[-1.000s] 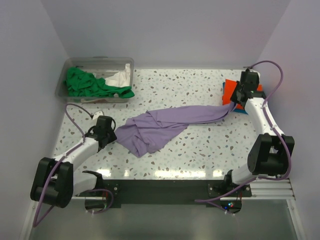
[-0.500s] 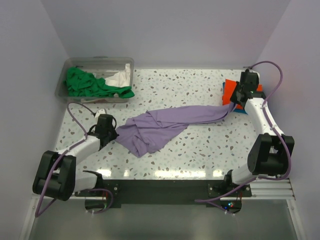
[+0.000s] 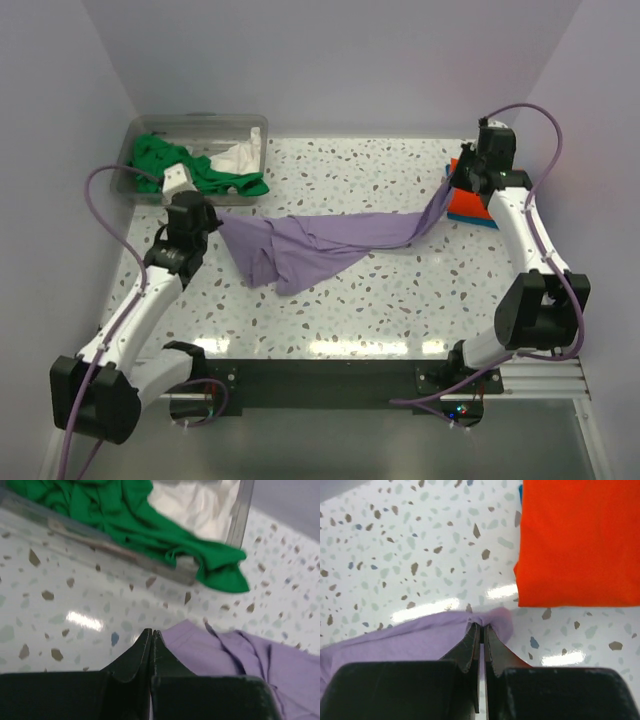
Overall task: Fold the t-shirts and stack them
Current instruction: Flatten the tshirt out
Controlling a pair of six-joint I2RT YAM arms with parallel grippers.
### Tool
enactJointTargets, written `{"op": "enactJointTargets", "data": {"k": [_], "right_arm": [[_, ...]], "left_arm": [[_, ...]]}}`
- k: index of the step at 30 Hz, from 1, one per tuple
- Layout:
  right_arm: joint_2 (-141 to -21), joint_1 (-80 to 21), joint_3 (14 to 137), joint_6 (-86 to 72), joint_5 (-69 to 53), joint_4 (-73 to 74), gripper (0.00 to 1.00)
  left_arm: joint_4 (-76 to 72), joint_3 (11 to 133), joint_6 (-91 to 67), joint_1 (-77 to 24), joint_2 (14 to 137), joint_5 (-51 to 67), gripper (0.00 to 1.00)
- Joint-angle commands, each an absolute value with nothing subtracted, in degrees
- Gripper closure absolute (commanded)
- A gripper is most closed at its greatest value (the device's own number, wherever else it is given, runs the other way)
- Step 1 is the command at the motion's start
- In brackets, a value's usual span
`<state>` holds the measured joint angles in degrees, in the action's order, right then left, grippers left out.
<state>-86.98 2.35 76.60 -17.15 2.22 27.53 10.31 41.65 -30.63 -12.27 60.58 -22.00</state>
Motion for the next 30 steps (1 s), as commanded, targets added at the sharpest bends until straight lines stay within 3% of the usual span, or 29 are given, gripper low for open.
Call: {"op": "enactJointTargets", "data": {"k": [1, 9, 14, 23, 26, 27, 30], "right_arm": [[-84.7, 1.6, 81.8, -17.6, 0.8, 27.3, 1.0], [-80.0, 1.7, 80.0, -17.6, 5.0, 28.5, 1.0], [-79.7, 2.4, 75.7, -17.8, 19.0, 31.9, 0.98], [-79.4, 5.9, 73.8, -18.8, 28.2, 35.6, 0.96], [-80.0, 5.6, 74.6, -18.7, 21.8, 35.2, 0.75], [-79.9, 4.7, 74.4, -18.7, 19.1, 33.5, 0.6], [-79.2, -3.7, 72.8, -17.7, 16.8, 29.5, 0.46]], "left_arm": [[9.8, 48.2, -26.4, -11.4, 56.1, -32.2, 1.0], [9.0, 43.4, -26.7, -11.3, 57.7, -29.1, 1.0], [9.1, 41.1, -27.4, -11.3, 54.2, -35.0, 1.0], [5.8, 35.2, -27.4, -11.3, 44.5, -42.0, 1.0], [5.0, 33.1, -27.5, -11.3, 47.3, -38.4, 1.0], [4.7, 31.7, -27.7, -11.4, 49.0, -37.1, 1.0], [3.1, 29.5, -28.5, -11.3, 52.2, -33.5, 1.0]]}}
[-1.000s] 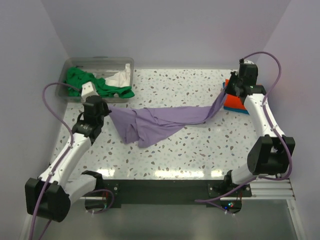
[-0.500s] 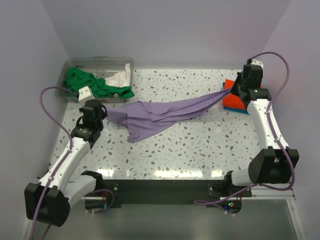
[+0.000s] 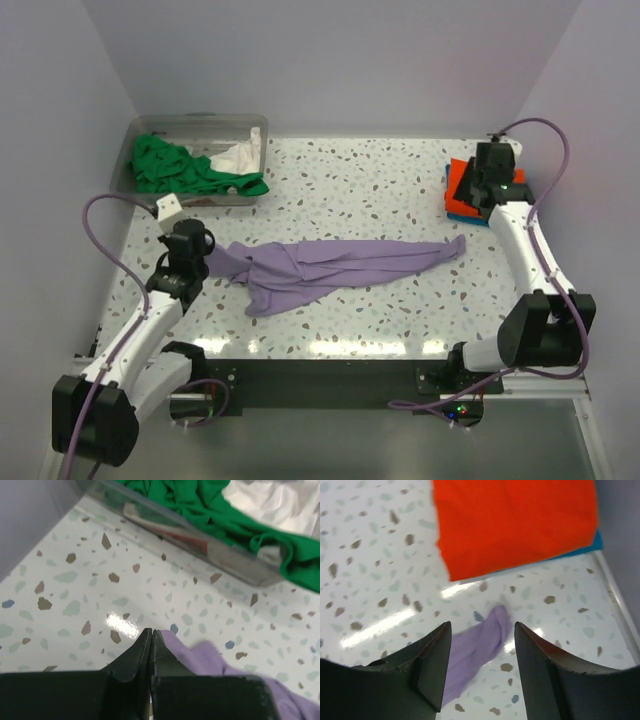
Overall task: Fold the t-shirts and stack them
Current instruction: Flatten the tshirt out
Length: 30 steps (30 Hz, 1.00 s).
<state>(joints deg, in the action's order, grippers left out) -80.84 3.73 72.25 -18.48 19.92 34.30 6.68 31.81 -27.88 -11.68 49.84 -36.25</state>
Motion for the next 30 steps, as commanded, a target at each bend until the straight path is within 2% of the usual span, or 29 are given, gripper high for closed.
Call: {"op": "enactJointTargets", "data": {"k": [1, 3, 4, 7, 15, 20, 30], "right_arm": [[-79.4, -6.2, 73.1, -17.5, 16.5, 29.0, 0.42], [-80.7, -11.9, 73.0, -16.9, 10.2, 25.2, 0.42], [-81.1, -13.4, 71.7, -17.0, 1.6, 22.9, 0.43], [-83.2, -19.2, 69.0, -18.4, -12.2, 13.6, 0.46], [-98.8, -34.7, 71.0, -18.3, -28.2, 5.7, 0.53], [-102.4, -41.1, 70.7, -18.0, -27.2, 4.6, 0.56], [-105.5, -42.5, 71.4, -16.1, -19.6, 8.0, 0.6]], "left_arm": [[2.5, 29.2, -28.7, -11.3, 52.8, -32.9, 1.0], [1.2, 28.2, -28.7, -11.4, 53.8, -30.8, 1.0], [0.9, 27.9, -28.3, -11.4, 54.1, -30.1, 1.0], [-2.1, 27.9, -27.5, -11.3, 54.8, -28.0, 1.0], [-3.2, 28.0, -28.0, -11.3, 57.0, -25.8, 1.0], [-6.3, 27.1, -28.7, -11.3, 58.2, -21.9, 1.0], [-6.6, 27.3, -28.7, -11.4, 59.5, -20.7, 1.0]]}}
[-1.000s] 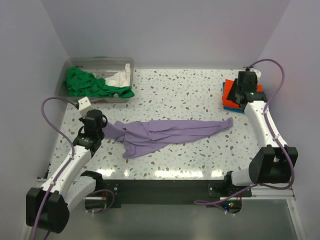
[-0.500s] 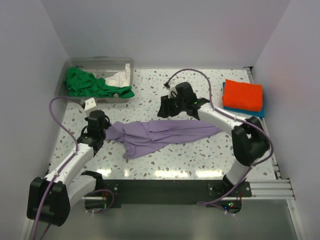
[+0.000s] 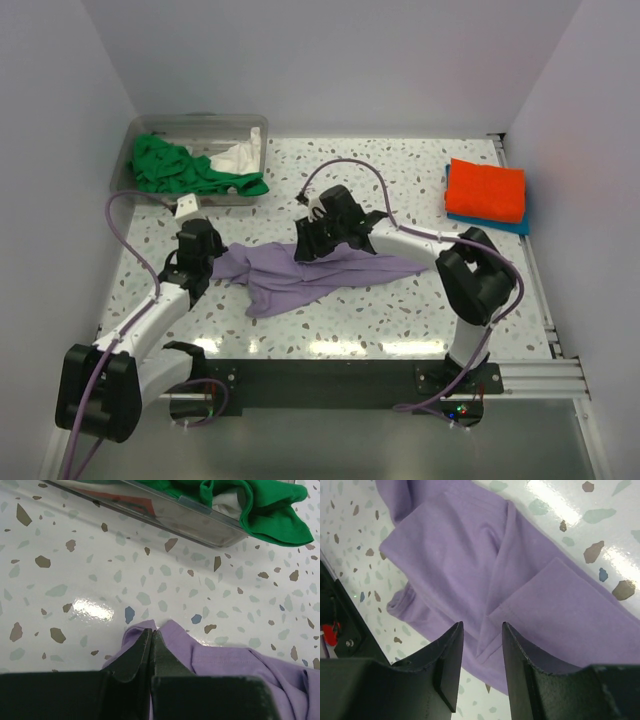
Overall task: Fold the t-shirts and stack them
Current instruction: Flatten the tshirt out
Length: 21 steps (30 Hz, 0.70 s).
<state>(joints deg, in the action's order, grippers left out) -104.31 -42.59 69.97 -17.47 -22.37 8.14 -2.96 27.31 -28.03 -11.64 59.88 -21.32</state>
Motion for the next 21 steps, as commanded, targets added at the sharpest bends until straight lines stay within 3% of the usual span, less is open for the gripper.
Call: {"op": "enactJointTargets", "data": {"k": [1, 21], "right_arm": [[-105.9, -42.5, 71.7, -15.9, -18.9, 8.4, 0.6], [-111.1, -44.3, 75.8, -15.0, -14.5, 12.5, 0.56]], "left_arm": [[-6.6, 27.3, -28.7, -11.3, 59.3, -20.7, 1.0], [-6.4, 26.9, -28.8, -11.3, 58.8, -20.0, 1.0]]}}
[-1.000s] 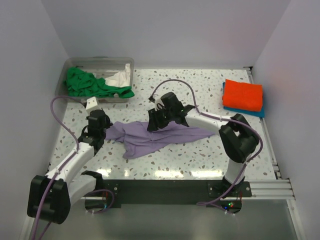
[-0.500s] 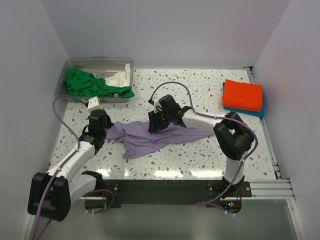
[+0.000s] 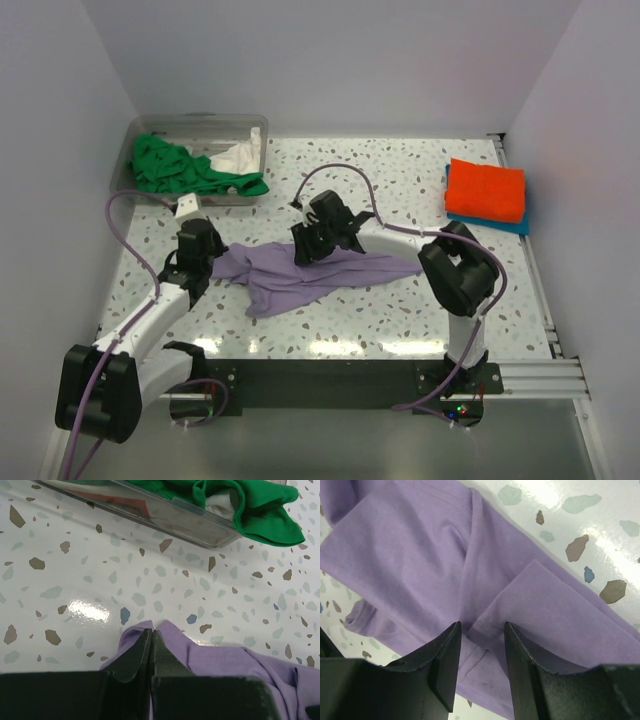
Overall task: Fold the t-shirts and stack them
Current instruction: Flatten the tshirt out
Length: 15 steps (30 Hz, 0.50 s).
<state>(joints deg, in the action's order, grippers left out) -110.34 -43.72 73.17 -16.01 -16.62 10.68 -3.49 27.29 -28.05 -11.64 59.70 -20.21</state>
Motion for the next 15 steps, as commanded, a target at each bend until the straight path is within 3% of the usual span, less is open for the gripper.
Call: {"op": "enactJointTargets", "data": {"k": [1, 6, 10, 15], "right_arm": [[-111.4, -44.5, 76.0, -14.9, -13.5, 13.2, 0.56], [-111.7, -44.6, 76.7, -14.5, -12.0, 14.4, 0.62], [-110.9, -44.6, 76.8, -14.3, -12.4, 14.9, 0.73], [-107.7, -44.6, 77.7, -13.7, -10.8, 16.9, 1.0]], "left_arm": [[-6.4, 26.8, -28.8, -11.3, 58.8, -19.9, 1.0], [-6.4, 26.9, -28.7, -11.3, 58.7, -19.8, 1.0], [-6.3, 27.0, -28.7, -11.3, 58.6, -20.1, 1.0], [-5.6, 27.5, -28.4, -11.4, 58.6, -22.0, 1.0]]}}
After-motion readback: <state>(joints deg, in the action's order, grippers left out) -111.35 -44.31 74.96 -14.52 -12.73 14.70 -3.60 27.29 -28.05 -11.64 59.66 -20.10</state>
